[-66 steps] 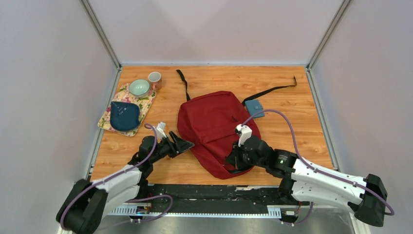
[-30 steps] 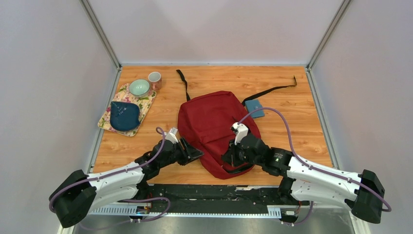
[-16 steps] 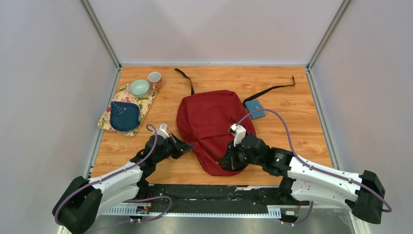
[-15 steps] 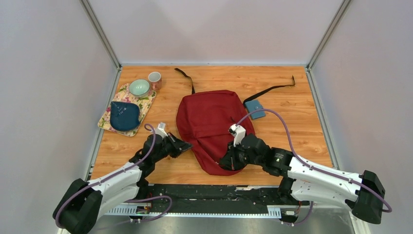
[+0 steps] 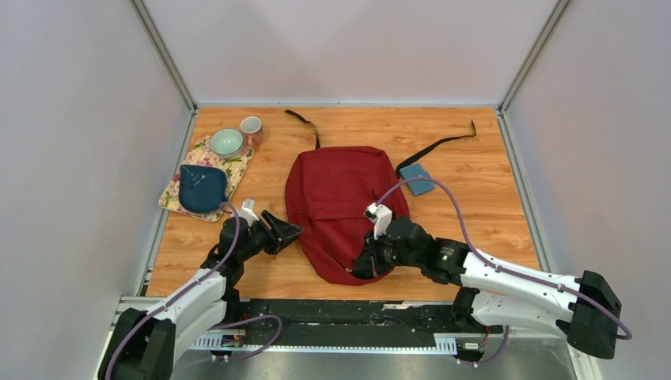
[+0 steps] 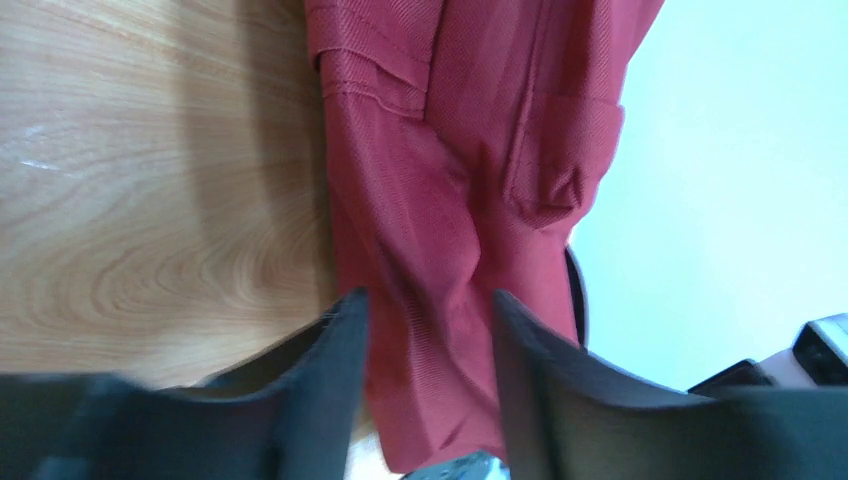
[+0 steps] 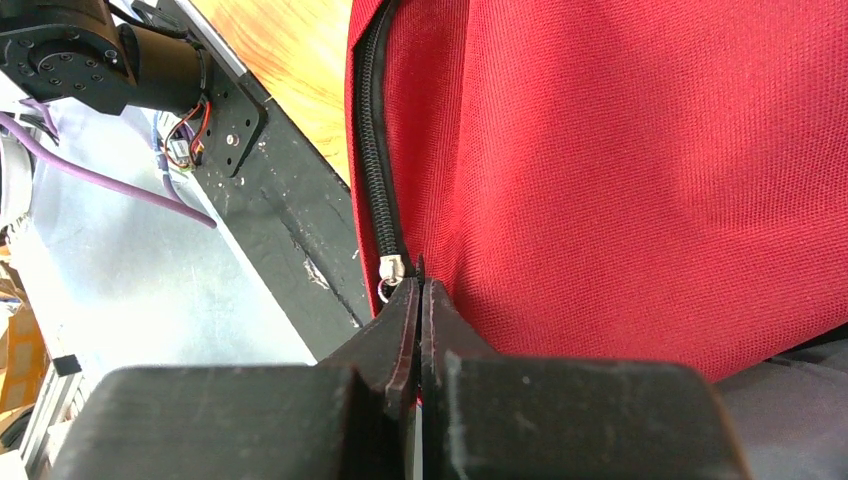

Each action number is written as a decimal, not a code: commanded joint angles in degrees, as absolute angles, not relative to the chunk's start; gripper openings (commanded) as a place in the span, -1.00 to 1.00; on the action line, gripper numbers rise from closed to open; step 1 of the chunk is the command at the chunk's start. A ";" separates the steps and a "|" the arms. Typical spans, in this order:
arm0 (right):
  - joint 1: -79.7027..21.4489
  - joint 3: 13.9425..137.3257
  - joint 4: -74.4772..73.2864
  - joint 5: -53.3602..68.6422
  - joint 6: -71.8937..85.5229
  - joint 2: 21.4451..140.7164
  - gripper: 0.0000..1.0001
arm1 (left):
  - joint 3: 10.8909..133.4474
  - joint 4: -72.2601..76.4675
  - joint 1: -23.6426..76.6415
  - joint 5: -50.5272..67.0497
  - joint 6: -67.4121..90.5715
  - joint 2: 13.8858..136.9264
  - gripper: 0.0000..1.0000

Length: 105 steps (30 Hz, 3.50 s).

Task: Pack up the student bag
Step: Zip the student bag at the center of the board.

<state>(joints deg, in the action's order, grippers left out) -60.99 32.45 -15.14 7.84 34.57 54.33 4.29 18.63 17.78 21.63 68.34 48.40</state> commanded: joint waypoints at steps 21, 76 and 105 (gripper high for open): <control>-61.26 38.94 -10.02 5.80 31.99 61.26 -1.00 | 4.57 -4.32 27.92 17.67 74.35 23.90 0.55; -61.26 30.67 -17.76 -1.85 34.37 47.28 -1.00 | 9.48 -12.64 34.98 0.09 64.53 23.90 0.02; -61.26 32.43 -14.06 -1.32 34.45 51.42 -1.00 | 35.96 -9.35 59.85 14.12 0.97 49.13 0.57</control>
